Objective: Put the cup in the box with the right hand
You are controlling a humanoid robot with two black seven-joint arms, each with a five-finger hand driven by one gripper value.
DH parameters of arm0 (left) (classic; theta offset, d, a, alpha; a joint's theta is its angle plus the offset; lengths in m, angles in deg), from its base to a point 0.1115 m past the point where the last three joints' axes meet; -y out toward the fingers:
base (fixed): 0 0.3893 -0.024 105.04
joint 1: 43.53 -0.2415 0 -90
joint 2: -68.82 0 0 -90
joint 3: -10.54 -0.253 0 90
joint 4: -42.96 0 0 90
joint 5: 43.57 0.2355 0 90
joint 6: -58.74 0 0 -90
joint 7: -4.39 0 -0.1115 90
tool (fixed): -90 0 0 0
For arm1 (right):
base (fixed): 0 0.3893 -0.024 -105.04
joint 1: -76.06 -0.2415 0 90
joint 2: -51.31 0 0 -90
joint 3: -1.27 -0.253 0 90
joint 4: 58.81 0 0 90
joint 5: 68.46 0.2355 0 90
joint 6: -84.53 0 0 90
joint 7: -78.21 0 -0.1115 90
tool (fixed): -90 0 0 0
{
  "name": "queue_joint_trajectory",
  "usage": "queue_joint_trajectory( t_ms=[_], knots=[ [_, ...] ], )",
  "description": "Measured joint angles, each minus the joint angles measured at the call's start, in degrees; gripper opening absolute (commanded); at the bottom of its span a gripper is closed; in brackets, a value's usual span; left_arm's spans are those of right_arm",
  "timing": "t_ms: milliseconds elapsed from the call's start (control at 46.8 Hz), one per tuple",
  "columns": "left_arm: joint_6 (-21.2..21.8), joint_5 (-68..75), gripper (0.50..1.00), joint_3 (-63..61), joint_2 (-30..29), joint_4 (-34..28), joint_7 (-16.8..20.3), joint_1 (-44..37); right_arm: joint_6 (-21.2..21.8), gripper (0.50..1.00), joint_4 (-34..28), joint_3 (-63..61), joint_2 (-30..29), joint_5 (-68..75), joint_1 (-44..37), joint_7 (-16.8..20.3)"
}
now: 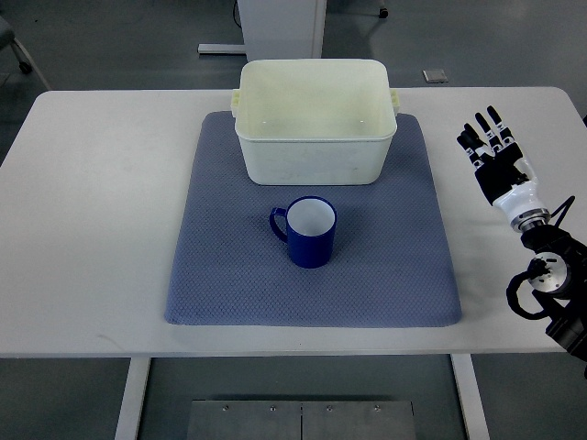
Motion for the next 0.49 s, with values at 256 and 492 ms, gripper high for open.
queue_joint_trajectory(
  t_ms=[256,492],
  knots=[
    [0.0,0.0,1.0,0.0,0.0,0.0,0.0,0.0,0.1,1.0,-0.1,-0.1,2.4,0.0,-0.1,0.2],
    [0.0,0.0,1.0,0.0,0.0,0.0,0.0,0.0,0.5,1.0,-0.4,-0.2,5.0,0.0,-0.2,0.0]
  ],
)
